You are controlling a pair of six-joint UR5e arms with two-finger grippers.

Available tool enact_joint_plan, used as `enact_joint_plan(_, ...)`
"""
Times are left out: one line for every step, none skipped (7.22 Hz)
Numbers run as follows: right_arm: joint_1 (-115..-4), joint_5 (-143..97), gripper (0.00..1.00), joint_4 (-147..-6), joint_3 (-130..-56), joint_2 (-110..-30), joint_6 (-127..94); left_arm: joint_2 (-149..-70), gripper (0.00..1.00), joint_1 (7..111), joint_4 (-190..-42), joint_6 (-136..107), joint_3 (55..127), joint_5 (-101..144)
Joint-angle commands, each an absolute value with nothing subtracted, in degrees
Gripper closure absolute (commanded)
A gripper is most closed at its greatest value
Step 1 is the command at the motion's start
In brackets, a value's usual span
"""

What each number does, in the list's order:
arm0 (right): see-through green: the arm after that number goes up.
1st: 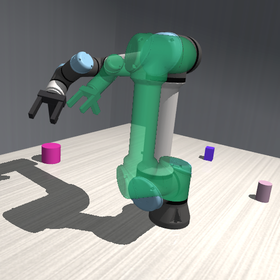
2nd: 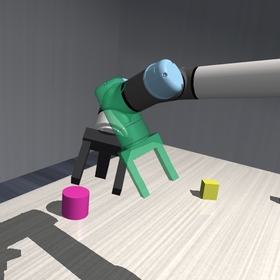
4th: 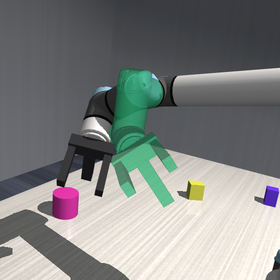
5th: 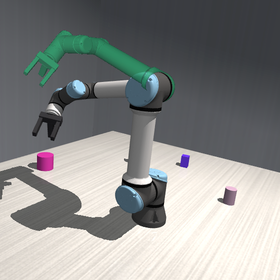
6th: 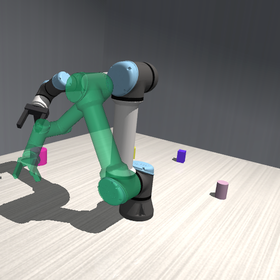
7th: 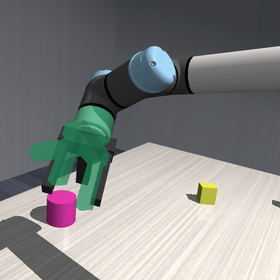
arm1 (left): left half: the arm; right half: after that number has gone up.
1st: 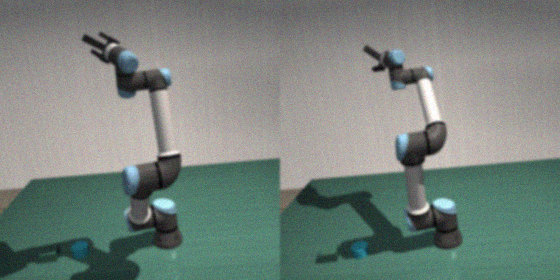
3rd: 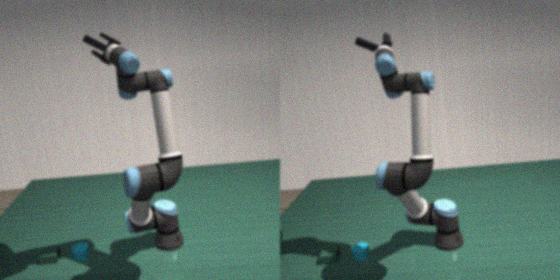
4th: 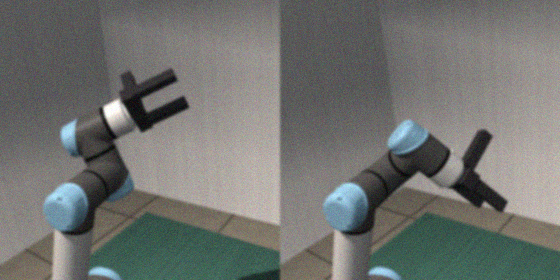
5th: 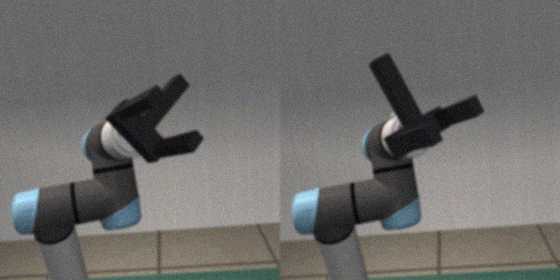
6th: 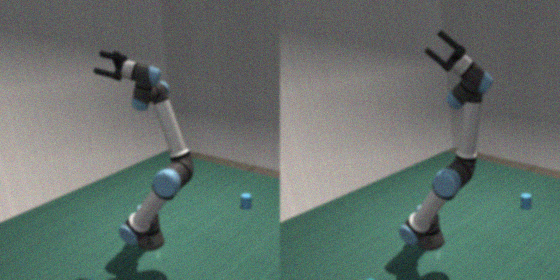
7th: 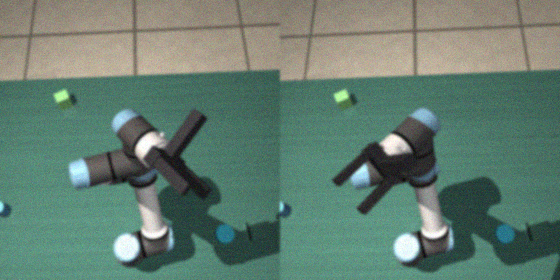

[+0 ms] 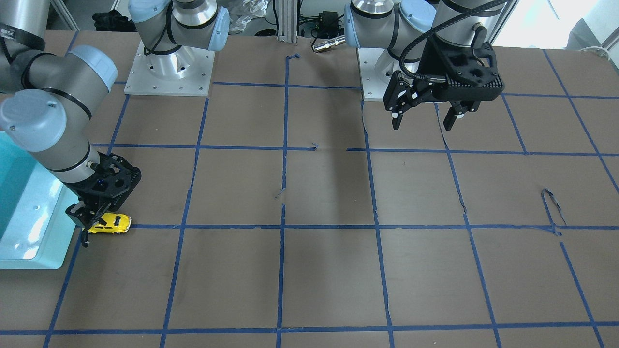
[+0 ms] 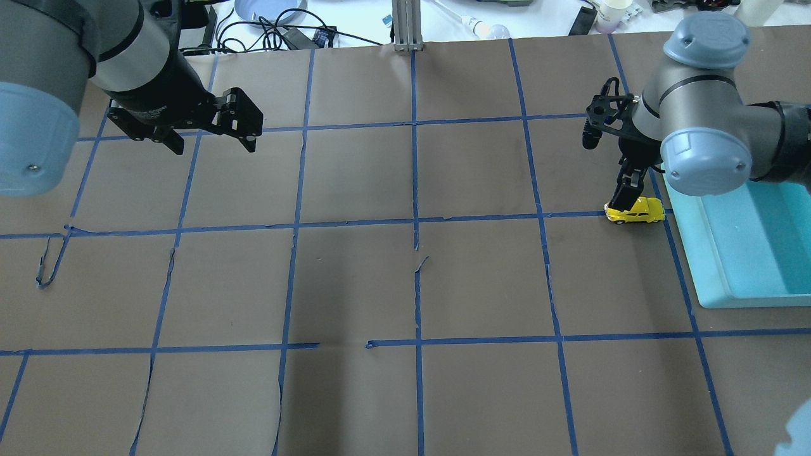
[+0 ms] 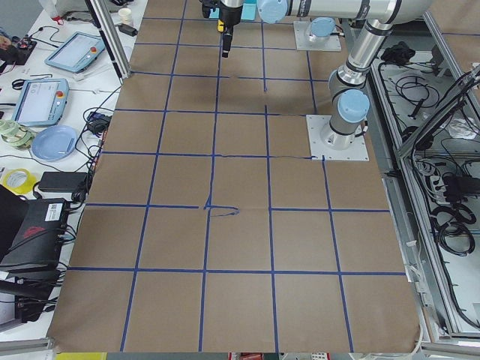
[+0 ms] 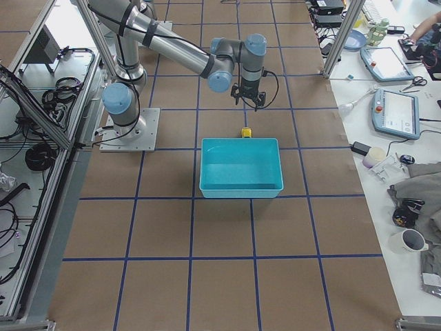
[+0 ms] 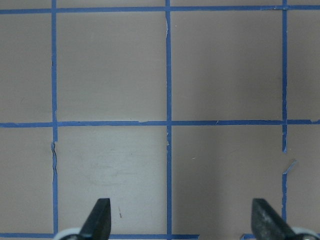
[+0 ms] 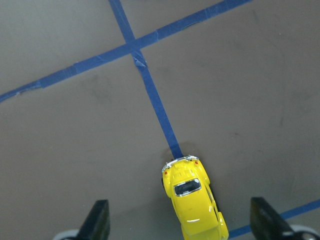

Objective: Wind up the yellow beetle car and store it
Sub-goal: 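Lower the right gripper onto the yellow car and close it while the left arm withdraws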

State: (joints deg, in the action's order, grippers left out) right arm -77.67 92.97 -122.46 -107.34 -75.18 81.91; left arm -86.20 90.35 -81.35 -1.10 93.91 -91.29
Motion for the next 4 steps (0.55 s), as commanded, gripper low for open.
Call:
enact_joint_plan(-75.7, 92.8, 0.0, -131.8, -107.5, -69.8, 87.8, -86.0, 0.0, 89.7, -81.3, -1.1, 94.0, -93.2)
enact_joint_plan(-75.5, 92.9, 0.0, -132.0, -107.5, -68.9, 87.9, -86.0, 0.0, 89.4, -81.3, -1.1, 94.1, -93.1)
enact_joint_plan(-75.3, 93.0, 0.0, -131.6, -107.5, -68.9, 88.5, -86.0, 0.0, 88.9, -81.3, -1.0, 94.0, -93.1)
enact_joint_plan(-74.4, 93.1, 0.0, -131.3, -107.6, -68.6, 89.9, -86.0, 0.0, 88.7, -81.2, 0.1, 94.0, -93.2)
